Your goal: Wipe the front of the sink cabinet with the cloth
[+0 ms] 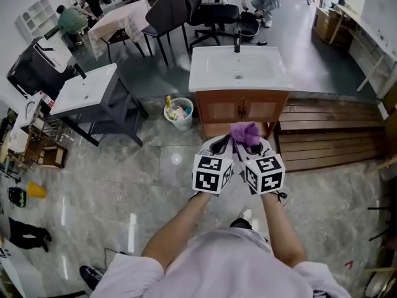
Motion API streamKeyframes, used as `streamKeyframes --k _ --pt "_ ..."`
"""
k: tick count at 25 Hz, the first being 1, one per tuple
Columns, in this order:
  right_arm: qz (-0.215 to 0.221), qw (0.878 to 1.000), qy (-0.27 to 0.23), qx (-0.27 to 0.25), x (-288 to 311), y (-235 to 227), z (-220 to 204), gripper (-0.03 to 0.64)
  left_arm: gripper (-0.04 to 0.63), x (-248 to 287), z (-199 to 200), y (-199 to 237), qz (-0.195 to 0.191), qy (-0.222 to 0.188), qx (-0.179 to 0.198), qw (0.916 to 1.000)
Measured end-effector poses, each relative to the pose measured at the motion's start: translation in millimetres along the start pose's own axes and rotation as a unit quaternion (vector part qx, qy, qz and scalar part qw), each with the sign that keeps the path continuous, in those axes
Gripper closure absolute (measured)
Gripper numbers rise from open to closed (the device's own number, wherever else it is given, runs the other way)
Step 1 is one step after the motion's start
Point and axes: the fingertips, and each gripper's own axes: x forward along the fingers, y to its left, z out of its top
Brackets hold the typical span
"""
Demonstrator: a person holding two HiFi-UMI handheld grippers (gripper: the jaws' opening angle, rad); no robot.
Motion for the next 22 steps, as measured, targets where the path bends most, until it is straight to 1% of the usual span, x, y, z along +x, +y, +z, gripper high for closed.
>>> streamKeyframes --k 5,11,17,22 --pt "0.037 0.999 0.003 -0.01 28.6 -37.0 8.0 0.545 0.589 39.9 10.7 11.1 0.038 0.0 -0.012 0.9992" --pt "0.086 0.996 0.01 -0.023 59.5 -60.4 8.1 0.545 0.589 73.0 13.6 29.1 0.085 -0.001 -0.029 0.996" --pt "0.124 0.991 0.019 -0.035 85.5 -65.8 6.2 0.545 0.589 82.9 10.6 51.0 0.122 0.005 -0.041 0.9917" --pt "0.137 0.989 0.021 -0.043 117.2 -60.5 5.6 0.545 0.589 86.2 8.5 79.3 0.138 0.004 -0.042 0.9895"
